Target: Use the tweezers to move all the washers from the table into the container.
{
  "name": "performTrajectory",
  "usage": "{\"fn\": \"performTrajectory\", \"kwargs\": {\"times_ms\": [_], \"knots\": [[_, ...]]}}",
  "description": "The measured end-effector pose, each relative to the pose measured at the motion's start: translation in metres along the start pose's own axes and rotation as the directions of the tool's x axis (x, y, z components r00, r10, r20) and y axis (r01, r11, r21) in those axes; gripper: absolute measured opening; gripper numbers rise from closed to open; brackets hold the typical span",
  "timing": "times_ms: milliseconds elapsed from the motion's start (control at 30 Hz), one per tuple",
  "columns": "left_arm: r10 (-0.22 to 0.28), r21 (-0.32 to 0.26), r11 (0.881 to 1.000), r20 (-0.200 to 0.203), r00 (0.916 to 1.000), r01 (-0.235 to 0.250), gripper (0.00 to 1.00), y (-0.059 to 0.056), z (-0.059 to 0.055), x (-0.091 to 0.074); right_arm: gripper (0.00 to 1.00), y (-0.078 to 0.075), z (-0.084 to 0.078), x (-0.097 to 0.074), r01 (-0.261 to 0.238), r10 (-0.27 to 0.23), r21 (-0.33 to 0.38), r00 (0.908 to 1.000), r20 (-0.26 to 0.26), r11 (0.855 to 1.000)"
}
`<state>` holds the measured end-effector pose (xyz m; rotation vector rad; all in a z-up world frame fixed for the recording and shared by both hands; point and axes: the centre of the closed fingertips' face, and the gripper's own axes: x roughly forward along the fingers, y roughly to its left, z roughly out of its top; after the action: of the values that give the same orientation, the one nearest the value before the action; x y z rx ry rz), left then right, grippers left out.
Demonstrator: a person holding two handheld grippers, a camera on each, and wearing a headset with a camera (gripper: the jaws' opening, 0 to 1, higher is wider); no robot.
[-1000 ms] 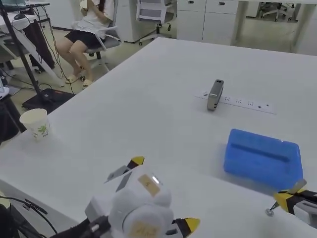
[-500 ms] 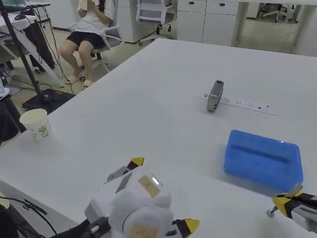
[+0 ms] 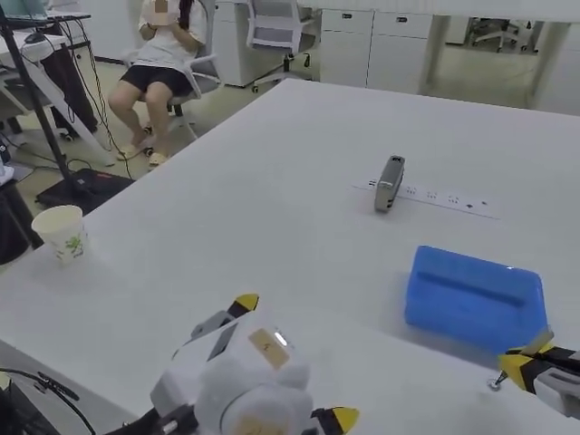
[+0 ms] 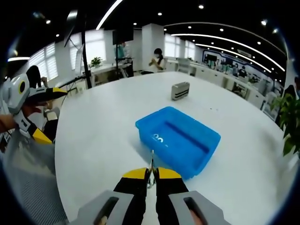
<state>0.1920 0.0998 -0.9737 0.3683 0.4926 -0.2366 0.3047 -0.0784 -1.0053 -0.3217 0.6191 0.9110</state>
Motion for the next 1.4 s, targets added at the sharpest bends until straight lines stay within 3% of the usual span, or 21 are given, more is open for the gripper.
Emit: {"fn": "performTrajectory", "kwargs": {"times_ms": [233, 433, 633, 733, 900, 1133, 1400], "knots": [[-0.001, -0.028, 1.000, 0.012, 0.9999, 0.001, 0.94, 0.003, 0.002, 0.000, 0.02, -0.008, 0.019, -0.003, 0.022, -0.021, -0.005, 0.9989, 0.041, 1.000], [-0.025, -0.092, 0.995, 0.023, 0.9994, 0.026, 0.94, 0.003, 0.004, -0.002, 0.02, -0.019, 0.043, -0.002, 0.050, -0.049, -0.008, 0.9951, 0.085, 0.999], [-0.055, -0.084, 0.995, 0.030, 0.9980, 0.058, 0.92, -0.003, 0.009, -0.002, 0.02, -0.040, 0.062, 0.002, 0.094, -0.093, -0.001, 0.9882, 0.122, 0.996], [-0.052, -0.104, 0.993, 0.034, 0.9981, 0.055, 0.82, -0.001, 0.013, -0.004, 0.02, -0.052, 0.062, 0.007, 0.111, -0.112, 0.019, 0.9860, 0.123, 0.994], [-0.049, -0.108, 0.993, 0.057, 0.9972, 0.055, 0.85, -0.002, 0.025, -0.007, 0.02, -0.063, 0.054, 0.017, 0.121, -0.124, 0.044, 0.9873, 0.099, 0.992], [-0.058, -0.122, 0.990, 0.067, 0.9960, 0.066, 0.85, -0.009, 0.039, -0.012, 0.02, -0.072, 0.031, 0.032, 0.116, -0.117, 0.038, 0.9927, 0.028, 0.993], [-0.069, -0.146, 0.985, 0.126, 0.9896, 0.088, 0.80, -0.008, 0.073, -0.025, 0.03, -0.080, 0.016, 0.049, 0.100, -0.099, 0.048, 0.9948, -0.024, 0.994]]}}
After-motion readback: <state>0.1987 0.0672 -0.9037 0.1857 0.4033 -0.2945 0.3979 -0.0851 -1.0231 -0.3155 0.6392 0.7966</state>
